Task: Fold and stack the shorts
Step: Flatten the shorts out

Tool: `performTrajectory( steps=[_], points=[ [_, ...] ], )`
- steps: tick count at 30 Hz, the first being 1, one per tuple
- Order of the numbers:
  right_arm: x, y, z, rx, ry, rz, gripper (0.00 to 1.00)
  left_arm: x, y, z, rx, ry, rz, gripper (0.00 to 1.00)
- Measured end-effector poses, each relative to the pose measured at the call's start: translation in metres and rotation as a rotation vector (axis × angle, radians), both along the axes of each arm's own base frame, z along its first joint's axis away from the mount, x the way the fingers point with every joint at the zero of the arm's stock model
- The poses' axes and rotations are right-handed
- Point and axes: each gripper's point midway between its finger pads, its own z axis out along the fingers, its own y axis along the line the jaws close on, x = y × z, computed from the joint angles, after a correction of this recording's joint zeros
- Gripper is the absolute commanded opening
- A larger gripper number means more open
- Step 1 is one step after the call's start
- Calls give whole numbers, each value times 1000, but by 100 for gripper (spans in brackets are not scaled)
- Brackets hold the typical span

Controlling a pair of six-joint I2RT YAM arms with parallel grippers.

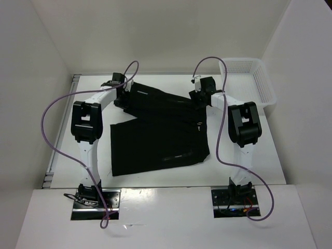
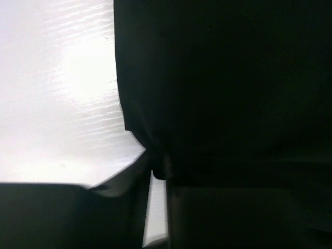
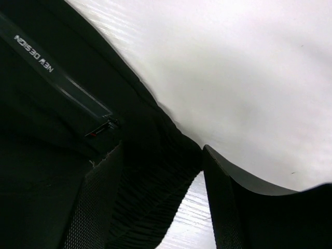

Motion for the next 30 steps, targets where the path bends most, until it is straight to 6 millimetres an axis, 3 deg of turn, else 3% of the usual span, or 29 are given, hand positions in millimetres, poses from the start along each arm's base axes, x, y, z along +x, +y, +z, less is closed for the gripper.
performTrajectory(
  steps=[2,5,6,8,11,13,14,17,22,24,27,30],
  points=[
    [0,-1,-4,-5,7,-3,69,-2,-2,0,12,-16,-5,6],
    [0,-2,-5,-12,6,-2,70,-12,2,0,35,-29,2,11],
    [0,-2,-5,-14,5,1,70,-18,5,0,44,-27,6,21],
    [0,-2,-6,-14,5,6,72,-38,13,0,80,-1,21,58],
    [1,0,-5,-17,3,19,72,-56,21,3,132,33,34,73],
    [5,2,-3,-22,-5,31,73,-56,24,7,160,37,41,83],
    [8,3,-1,-24,-14,38,73,-54,25,10,171,38,44,83],
    [19,8,9,-28,-46,53,73,-35,23,24,181,13,49,84],
    [29,12,23,-39,-90,75,73,44,11,68,125,-171,56,86],
    [30,11,22,-44,-88,77,73,65,6,77,100,-220,50,86],
    [29,10,16,-54,-77,79,73,88,-1,71,70,-248,36,89],
    [28,8,7,-68,-62,76,73,103,-8,44,50,-233,22,92]
  ],
)
